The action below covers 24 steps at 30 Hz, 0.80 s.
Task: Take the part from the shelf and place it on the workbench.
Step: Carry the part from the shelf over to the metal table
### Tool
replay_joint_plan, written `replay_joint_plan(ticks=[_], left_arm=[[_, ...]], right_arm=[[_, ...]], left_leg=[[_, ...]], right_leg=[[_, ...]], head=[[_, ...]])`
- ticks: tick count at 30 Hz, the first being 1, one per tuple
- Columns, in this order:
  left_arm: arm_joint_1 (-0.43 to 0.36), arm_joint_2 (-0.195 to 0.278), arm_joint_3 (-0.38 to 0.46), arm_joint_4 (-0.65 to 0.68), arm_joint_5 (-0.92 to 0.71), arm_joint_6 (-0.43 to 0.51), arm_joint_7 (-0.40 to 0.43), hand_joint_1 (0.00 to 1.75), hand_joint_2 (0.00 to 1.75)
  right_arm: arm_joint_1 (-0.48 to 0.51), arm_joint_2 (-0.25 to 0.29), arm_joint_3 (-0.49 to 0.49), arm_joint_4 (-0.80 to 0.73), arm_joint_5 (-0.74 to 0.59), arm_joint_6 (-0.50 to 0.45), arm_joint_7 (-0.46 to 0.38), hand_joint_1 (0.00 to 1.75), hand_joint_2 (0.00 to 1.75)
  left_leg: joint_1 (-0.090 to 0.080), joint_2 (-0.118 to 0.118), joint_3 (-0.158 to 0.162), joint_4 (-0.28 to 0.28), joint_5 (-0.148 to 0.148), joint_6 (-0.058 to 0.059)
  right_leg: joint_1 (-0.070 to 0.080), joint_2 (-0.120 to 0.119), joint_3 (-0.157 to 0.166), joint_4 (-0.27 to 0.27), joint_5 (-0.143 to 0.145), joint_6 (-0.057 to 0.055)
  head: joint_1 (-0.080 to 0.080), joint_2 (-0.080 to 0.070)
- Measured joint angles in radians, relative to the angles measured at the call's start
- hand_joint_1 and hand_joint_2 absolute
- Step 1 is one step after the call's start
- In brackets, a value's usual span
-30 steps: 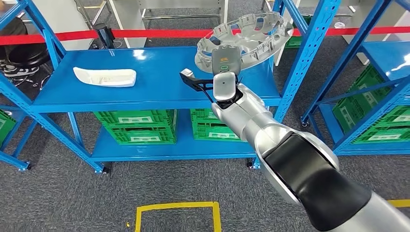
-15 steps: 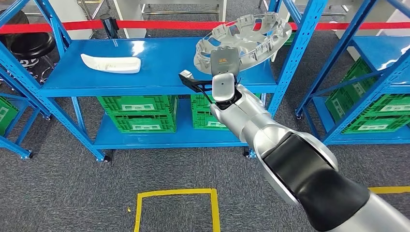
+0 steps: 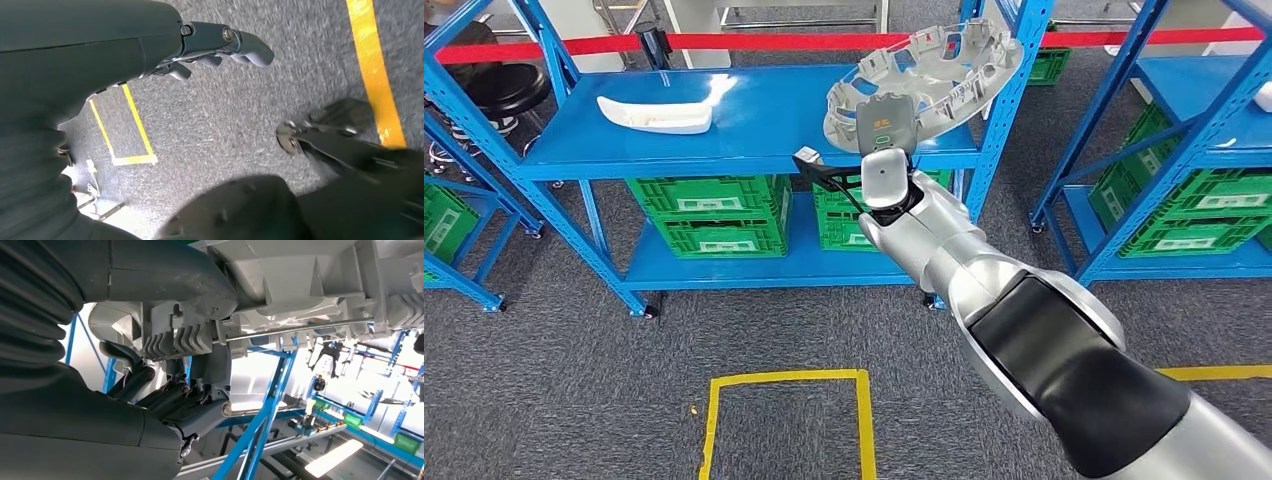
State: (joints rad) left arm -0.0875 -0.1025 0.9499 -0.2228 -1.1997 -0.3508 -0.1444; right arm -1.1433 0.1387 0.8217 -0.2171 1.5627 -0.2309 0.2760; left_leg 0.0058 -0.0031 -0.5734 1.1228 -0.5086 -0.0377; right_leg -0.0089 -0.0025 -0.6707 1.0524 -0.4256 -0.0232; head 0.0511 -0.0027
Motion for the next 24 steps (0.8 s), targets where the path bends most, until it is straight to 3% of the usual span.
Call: replay_joint_plan(ticks=[2, 4, 5, 7, 9, 10, 11, 12, 14, 16, 18, 20, 22, 24], left_arm=[[-0.001, -0.001, 0.0, 0.0, 0.0, 0.0, -0.002, 0.0, 1.75], [0.001, -0.001, 0.0, 0.0, 0.0, 0.0, -0.002, 0.0, 1.75], [0.002, -0.001, 0.0, 0.0, -0.001, 0.0, -0.002, 0.0, 1.75], [0.003, 0.0, 0.0, 0.0, -0.004, 0.0, -0.003, 0.0, 1.75], [0.003, 0.001, 0.0, 0.0, -0.008, 0.0, -0.006, 0.0, 1.75], [0.003, 0.001, 0.0, 0.0, -0.012, 0.0, -0.009, 0.0, 1.75], [0.003, 0.0, 0.0, 0.0, -0.015, 0.0, -0.01, 0.0, 1.75], [0.003, -0.001, 0.0, 0.0, -0.019, 0.0, -0.011, 0.0, 1.75], [0.002, -0.003, 0.0, 0.0, -0.024, 0.0, -0.012, 0.0, 1.75], [-0.001, -0.006, 0.0, 0.0, -0.027, 0.0, -0.013, 0.0, 1.75], [-0.004, -0.008, 0.0, 0.0, -0.028, 0.0, -0.014, 0.0, 1.75], [-0.004, -0.009, 0.0, 0.0, -0.028, 0.0, -0.014, 0.0, 1.75], [-0.006, -0.01, 0.0, 0.0, -0.028, 0.0, -0.014, 0.0, 1.75], [-0.011, -0.011, 0.0, 0.0, -0.028, 0.0, -0.014, 0.0, 1.75]], right_arm=[[-0.007, 0.0, 0.008, 0.0, 0.0, -0.001, -0.006, 1.75, 1.75], [-0.011, -0.001, 0.021, 0.0, 0.001, -0.003, -0.017, 1.75, 1.75], [-0.011, -0.003, 0.027, 0.0, 0.001, -0.004, -0.022, 1.75, 1.75], [-0.011, -0.007, 0.036, 0.001, 0.001, -0.005, -0.029, 1.75, 1.75], [-0.011, -0.008, 0.042, 0.001, 0.0, -0.006, -0.031, 1.75, 1.75], [-0.011, -0.008, 0.044, 0.001, -0.001, -0.007, -0.032, 1.75, 1.75], [-0.012, -0.008, 0.046, 0.001, -0.002, -0.008, -0.033, 1.75, 1.75], [-0.013, -0.009, 0.047, 0.001, -0.002, -0.009, -0.033, 1.75, 1.75], [-0.019, -0.008, 0.048, 0.001, -0.005, -0.012, -0.036, 1.75, 1.75], [-0.028, -0.005, 0.048, 0.0, -0.008, -0.021, -0.041, 1.75, 1.75], [-0.034, -0.001, 0.048, 0.0, -0.008, -0.038, -0.048, 1.75, 1.75], [-0.038, 0.006, 0.048, 0.0, -0.008, -0.054, -0.058, 1.75, 1.75], [-0.042, 0.02, 0.048, 0.0, -0.007, -0.065, -0.069, 1.75, 1.75], [-0.043, 0.035, 0.048, 0.0, -0.003, -0.075, -0.08, 1.75, 1.75]], left_leg=[[-0.006, -0.003, 0.047, -0.087, -0.024, 0.014], [-0.009, 0.0, 0.039, -0.103, -0.012, 0.033], [-0.008, 0.002, 0.034, -0.106, -0.001, 0.043], [-0.006, 0.005, 0.019, -0.11, 0.019, 0.058], [-0.008, 0.005, -0.004, -0.106, 0.036, 0.066], [-0.01, 0.005, -0.016, -0.104, 0.043, 0.068], [-0.011, 0.004, -0.027, -0.1, 0.05, 0.069], [-0.012, 0.004, -0.036, -0.097, 0.056, 0.068], [-0.014, 0.003, -0.051, -0.09, 0.064, 0.065], [-0.018, 0.005, -0.062, -0.085, 0.072, 0.057], [-0.018, 0.007, -0.067, -0.085, 0.083, 0.046], [-0.018, 0.006, -0.074, -0.082, 0.082, 0.035], [-0.015, 0.004, -0.097, -0.027, 0.035, 0.022], [-0.007, 0.002, -0.137, 0.092, -0.041, 0.008]], right_leg=[[-0.001, 0.001, -0.011, -0.004, 0.019, 0.012], [-0.004, 0.003, -0.017, -0.013, 0.037, 0.025], [-0.005, 0.004, -0.023, -0.008, 0.03, 0.03], [-0.006, 0.005, -0.053, 0.063, -0.029, 0.037], [-0.005, 0.005, -0.098, 0.204, -0.115, 0.04], [-0.004, 0.006, -0.109, 0.257, -0.14, 0.04], [-0.002, 0.006, -0.103, 0.276, -0.148, 0.039], [0.0, 0.005, -0.074, 0.249, -0.138, 0.035], [0.006, 0.005, 0.024, 0.11, -0.104, 0.022], [0.013, 0.003, 0.086, 0.006, -0.082, 0.012], [0.016, 0.003, 0.089, -0.012, -0.072, 0.005], [0.01, 0.003, 0.086, -0.021, -0.056, -0.005], [0.002, 0.002, 0.079, -0.032, -0.037, -0.013], [0.001, 0.003, 0.064, -0.032, -0.025, -0.016]], head=[[0.001, 0.0], [0.0, 0.0], [0.001, 0.0], [0.004, 0.0], [0.006, 0.0], [0.006, 0.0], [0.006, 0.0], [0.006, 0.0], [0.006, 0.0], [0.005, 0.0], [0.005, 0.0], [0.005, 0.0], [0.001, 0.0], [-0.003, 0.0]])
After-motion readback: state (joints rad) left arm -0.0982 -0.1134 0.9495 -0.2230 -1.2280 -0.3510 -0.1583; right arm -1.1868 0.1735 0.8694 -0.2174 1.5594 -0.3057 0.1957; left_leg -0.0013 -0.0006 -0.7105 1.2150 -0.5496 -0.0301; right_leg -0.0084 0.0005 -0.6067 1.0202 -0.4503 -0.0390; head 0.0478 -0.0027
